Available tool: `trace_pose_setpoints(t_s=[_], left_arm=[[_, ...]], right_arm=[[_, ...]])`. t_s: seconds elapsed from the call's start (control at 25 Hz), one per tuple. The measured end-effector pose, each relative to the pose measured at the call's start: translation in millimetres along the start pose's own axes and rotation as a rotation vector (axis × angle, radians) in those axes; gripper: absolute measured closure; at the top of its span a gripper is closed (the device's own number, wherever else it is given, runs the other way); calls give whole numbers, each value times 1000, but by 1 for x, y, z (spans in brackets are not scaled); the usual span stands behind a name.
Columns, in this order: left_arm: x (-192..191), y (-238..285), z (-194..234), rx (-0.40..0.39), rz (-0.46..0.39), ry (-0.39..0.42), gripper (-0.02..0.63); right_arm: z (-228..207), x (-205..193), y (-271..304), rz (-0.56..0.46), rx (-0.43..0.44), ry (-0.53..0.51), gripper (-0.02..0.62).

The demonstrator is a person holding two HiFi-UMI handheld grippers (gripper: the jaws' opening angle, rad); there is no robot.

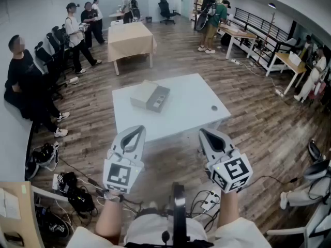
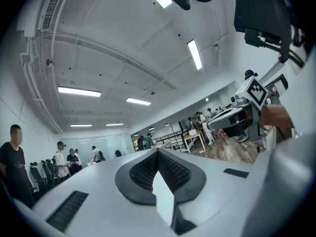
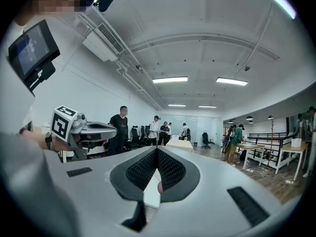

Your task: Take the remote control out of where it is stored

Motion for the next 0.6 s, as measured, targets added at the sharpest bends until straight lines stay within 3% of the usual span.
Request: trace_pose_setpoints(t_s=[0.28, 0.6], left_arm=[[-1, 13, -4, 6, 17, 1, 607], [-16, 40, 0, 1, 36, -11, 607]], right_arm=[[-16, -3, 1, -26, 17, 49, 597], [-34, -18, 23, -16, 57, 22, 597]])
Point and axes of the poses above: the fingertips, and each gripper's own axes: y forward along the fingers, z to its left, x out of its top, the point moved 10 cm from there along -y, backward along the fingers, and after that the axes turned 7 degrees about -x, right-handed, at the moved point
